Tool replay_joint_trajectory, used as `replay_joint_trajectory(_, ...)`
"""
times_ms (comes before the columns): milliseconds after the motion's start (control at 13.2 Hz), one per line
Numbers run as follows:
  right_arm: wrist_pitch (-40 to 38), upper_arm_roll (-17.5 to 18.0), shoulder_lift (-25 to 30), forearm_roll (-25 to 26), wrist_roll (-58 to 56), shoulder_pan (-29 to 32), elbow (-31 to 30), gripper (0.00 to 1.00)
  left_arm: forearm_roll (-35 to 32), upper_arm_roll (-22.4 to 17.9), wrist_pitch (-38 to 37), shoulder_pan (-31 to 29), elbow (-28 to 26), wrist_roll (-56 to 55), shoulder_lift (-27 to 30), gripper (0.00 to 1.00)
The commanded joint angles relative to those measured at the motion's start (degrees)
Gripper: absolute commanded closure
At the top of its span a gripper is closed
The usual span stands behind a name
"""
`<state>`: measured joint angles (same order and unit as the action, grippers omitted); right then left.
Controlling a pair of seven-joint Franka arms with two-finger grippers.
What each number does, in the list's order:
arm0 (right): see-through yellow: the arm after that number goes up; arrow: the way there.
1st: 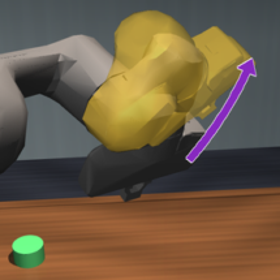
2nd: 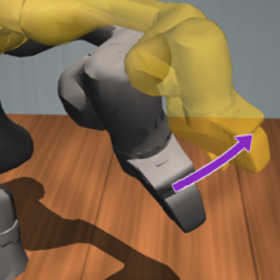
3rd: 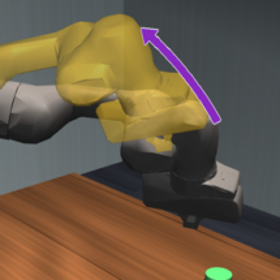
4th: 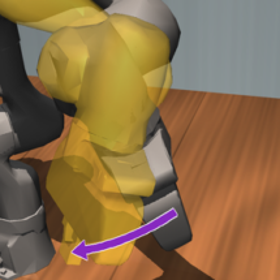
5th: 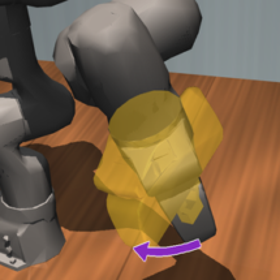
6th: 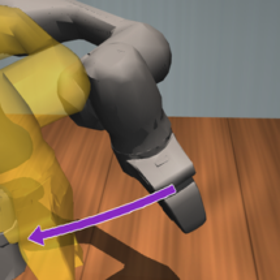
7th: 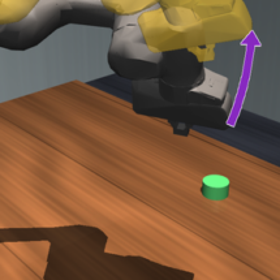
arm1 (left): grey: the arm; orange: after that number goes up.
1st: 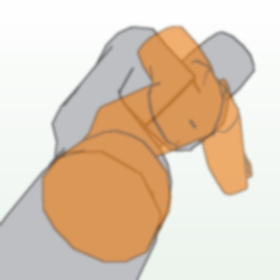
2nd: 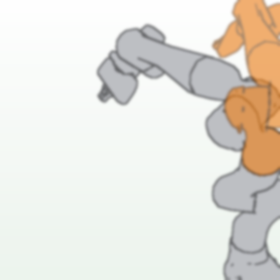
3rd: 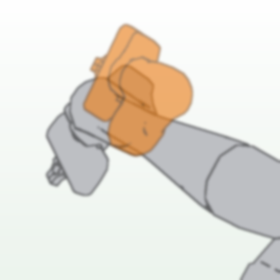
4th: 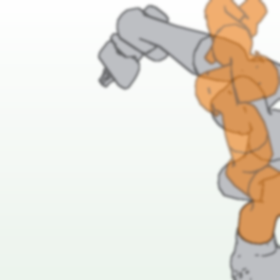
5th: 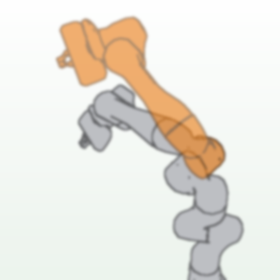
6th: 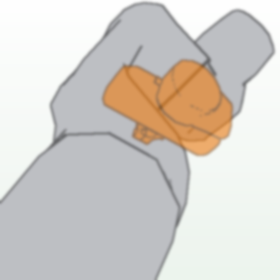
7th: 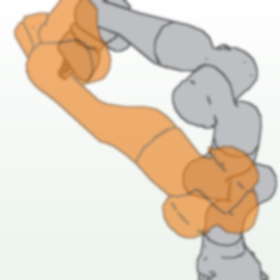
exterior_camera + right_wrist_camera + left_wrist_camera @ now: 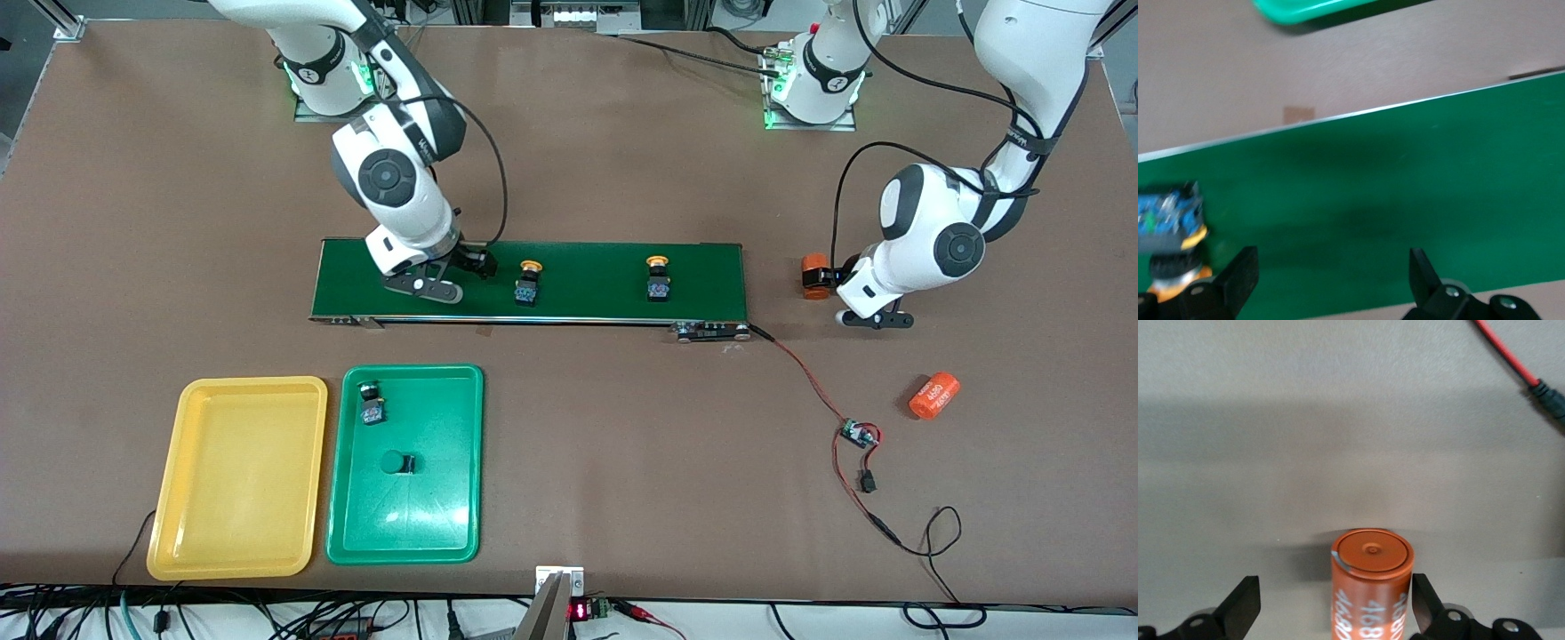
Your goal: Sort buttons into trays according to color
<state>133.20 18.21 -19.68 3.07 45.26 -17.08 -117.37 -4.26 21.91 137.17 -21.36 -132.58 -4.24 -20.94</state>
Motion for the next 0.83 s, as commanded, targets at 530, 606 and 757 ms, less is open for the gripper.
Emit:
replay_joint_trajectory(530,-1.45,-0.10,-0.27,1.15,-7.12,-1.99,1.88,0.00,-1.10,1.38,-0.85,0.00,0.64,0.81,5.20,0.88)
replay_joint_trajectory(606,-1.19,-0.10,-0.62,1.15,-7.12,-2.08,2.15,0.00,-1.10,2.33,-0.85,0.61,2.14,2.47,5.90,0.93)
replay_joint_trajectory(757,-1.10,-0.10,-2.02,1.15,-7.03,-2.08,3.64,0.00,-1.10,3.22,-1.46,2.27,5.65,9.39,6.43,0.98)
